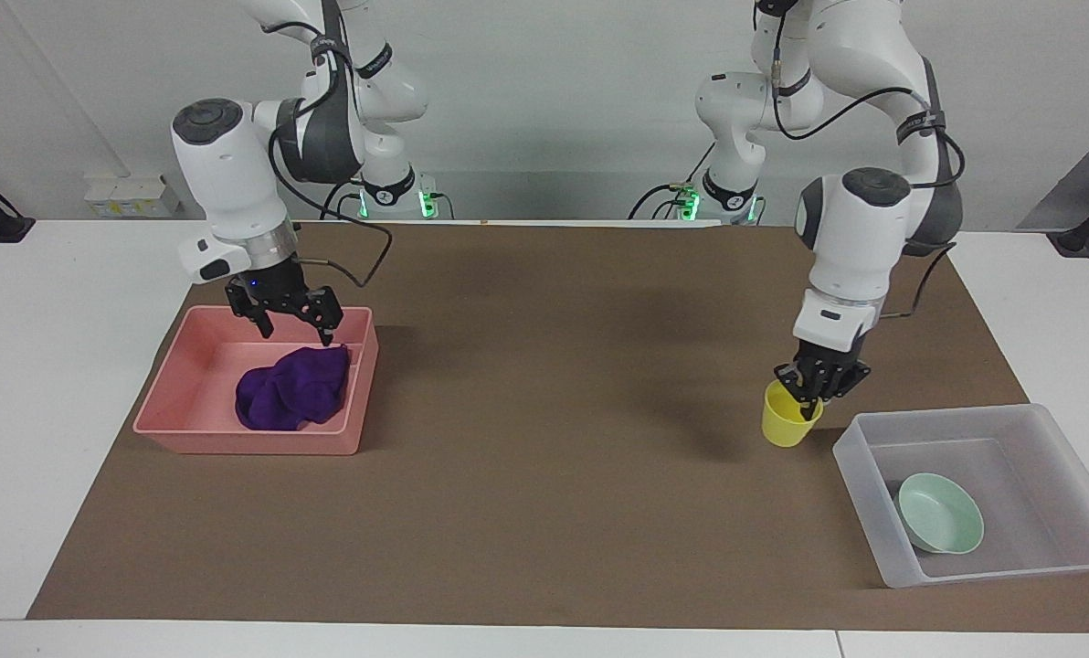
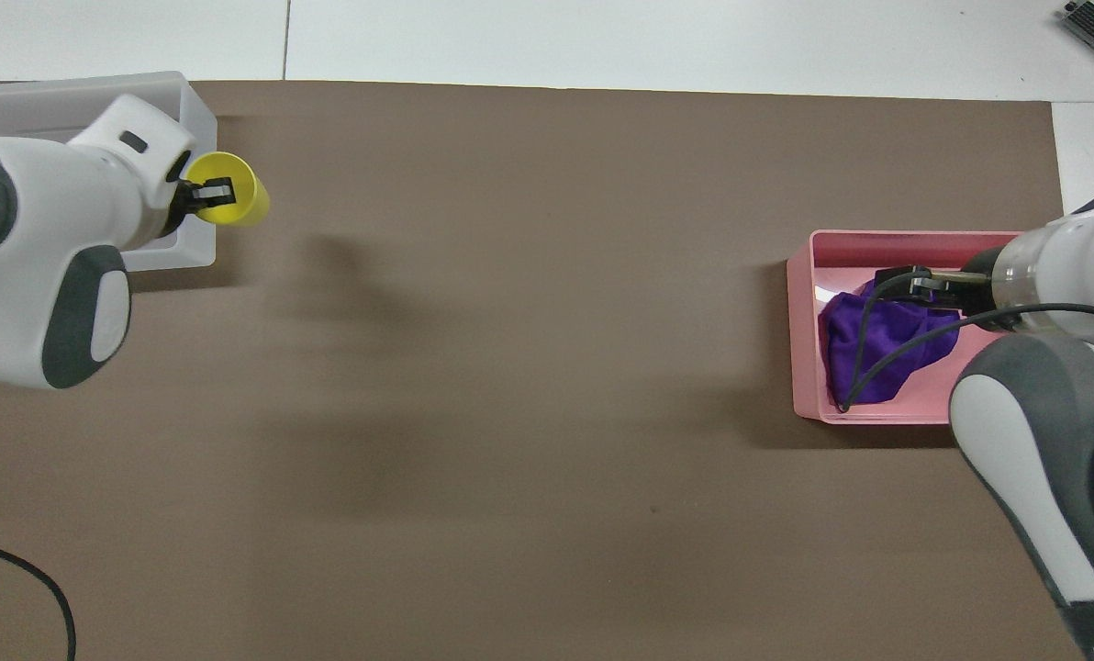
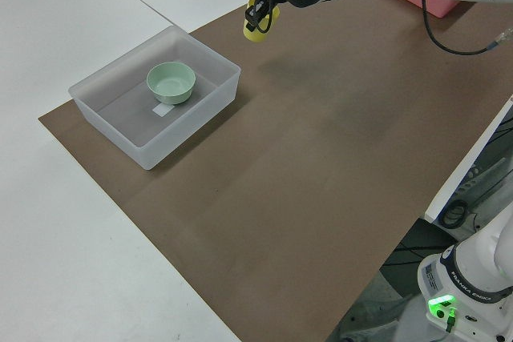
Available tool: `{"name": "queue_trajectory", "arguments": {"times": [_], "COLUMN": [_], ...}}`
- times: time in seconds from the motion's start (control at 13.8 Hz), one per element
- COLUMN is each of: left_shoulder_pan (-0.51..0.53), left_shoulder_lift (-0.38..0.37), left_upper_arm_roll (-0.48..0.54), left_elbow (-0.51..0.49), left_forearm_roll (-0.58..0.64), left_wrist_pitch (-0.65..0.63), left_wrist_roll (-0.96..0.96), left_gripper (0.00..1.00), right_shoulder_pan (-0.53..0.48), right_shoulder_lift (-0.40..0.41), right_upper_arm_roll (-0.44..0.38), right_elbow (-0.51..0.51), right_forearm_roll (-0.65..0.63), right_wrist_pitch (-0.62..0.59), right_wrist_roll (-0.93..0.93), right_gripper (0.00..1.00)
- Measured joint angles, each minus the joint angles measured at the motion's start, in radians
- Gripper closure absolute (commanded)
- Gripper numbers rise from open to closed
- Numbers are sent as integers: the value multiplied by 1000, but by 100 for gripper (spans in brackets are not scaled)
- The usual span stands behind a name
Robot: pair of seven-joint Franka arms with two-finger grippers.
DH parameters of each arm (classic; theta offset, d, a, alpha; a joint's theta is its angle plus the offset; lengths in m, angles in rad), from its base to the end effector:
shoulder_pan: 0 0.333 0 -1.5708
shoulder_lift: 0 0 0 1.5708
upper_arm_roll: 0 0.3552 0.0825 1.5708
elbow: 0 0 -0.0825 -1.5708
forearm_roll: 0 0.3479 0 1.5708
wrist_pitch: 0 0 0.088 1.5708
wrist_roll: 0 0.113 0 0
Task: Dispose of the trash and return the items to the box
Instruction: 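Lower the yellow cup into the green bowl with the left gripper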
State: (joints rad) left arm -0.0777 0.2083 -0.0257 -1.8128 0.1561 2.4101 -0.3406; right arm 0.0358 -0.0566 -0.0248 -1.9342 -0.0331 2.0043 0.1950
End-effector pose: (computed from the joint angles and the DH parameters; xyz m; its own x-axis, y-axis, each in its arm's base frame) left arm 0.6246 -0.0619 0.5153 0.9092 0.1304 0.3954 0.1432 -0.9897 -0.0028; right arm 0.5204 0.0033 0.5649 0.9770 -0.1694 0.1296 -0.1715 -0.9852 0.0051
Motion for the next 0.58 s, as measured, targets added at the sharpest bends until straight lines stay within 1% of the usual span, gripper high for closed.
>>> {"name": "queue_trajectory", "arguments": {"times": [0.14,0.29,0.58], "left_shoulder_pan": [68,114,174], "left_shoulder_lift": [46,112,282], "left_upper_arm_roll": [0,-1,-6], "left_elbow": [98,198,362], "left_forearm_roll": [-2,-5,-13], "left_wrist_pitch": [-38,-74,-82], "left_wrist_roll": [1,1,0], "left_gripper": [100,100,100], "right_shoulder_pan": [0,0,-5], "right_shoulder_lift": [-22,-30,-34], "right_upper_arm_roll": [1,1,-13], "right_elbow": [77,159,297], "right_forearm_roll": [0,0,0], "right_wrist_pitch": [-116,-222,-422], "right_wrist_roll": [3,3,-11], "right_gripper": [0,0,0]}}
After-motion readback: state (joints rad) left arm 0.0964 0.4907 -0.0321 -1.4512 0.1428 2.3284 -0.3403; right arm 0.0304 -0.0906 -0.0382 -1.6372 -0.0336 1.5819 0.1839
